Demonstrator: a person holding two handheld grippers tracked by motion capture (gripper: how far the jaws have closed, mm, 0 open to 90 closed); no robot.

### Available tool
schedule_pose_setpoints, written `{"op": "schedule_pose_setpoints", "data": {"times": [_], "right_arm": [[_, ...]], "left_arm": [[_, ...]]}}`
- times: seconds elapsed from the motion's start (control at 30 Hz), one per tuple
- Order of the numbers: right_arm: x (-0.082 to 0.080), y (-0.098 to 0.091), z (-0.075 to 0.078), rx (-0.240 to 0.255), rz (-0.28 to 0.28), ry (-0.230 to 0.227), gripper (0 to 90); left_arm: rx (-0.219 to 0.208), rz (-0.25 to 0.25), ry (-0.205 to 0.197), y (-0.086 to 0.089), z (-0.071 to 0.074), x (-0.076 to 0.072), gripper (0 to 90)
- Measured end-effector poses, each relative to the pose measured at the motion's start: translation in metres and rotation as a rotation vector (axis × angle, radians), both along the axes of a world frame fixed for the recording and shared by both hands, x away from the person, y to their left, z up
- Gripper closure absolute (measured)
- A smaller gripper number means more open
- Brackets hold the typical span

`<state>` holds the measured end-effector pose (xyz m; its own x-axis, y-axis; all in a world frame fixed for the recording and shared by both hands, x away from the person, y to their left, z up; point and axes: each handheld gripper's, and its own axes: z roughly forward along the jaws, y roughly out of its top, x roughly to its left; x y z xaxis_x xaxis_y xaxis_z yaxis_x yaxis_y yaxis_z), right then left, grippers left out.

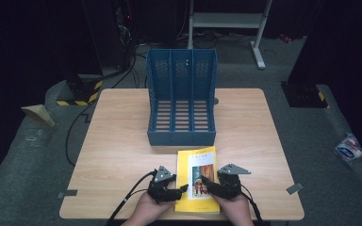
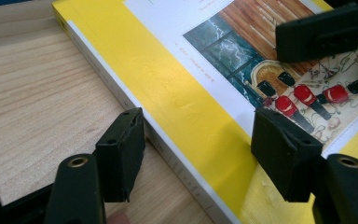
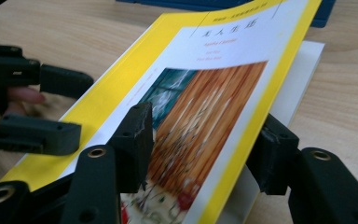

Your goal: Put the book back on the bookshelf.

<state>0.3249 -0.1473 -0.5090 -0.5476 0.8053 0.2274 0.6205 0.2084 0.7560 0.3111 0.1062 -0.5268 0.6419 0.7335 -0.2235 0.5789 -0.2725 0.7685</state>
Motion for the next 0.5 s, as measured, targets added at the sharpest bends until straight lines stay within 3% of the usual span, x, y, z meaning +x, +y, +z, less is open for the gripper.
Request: {"op": "schedule_pose_setpoints", "data": {"times": [0.33, 0.5], "right_arm": [[0.041, -0.002, 0.002, 0.007, -0.036, 0.037, 52.4], [0.055, -0.004, 0.008, 0.038, -0.053, 0.063, 61.9]], "left_arm": [[-0.001, -0.001, 0.002, 0.001, 0.000, 0.000, 36.6], [-0.008, 0.007, 0.000, 0.002, 0.000, -0.001, 39.6]]}}
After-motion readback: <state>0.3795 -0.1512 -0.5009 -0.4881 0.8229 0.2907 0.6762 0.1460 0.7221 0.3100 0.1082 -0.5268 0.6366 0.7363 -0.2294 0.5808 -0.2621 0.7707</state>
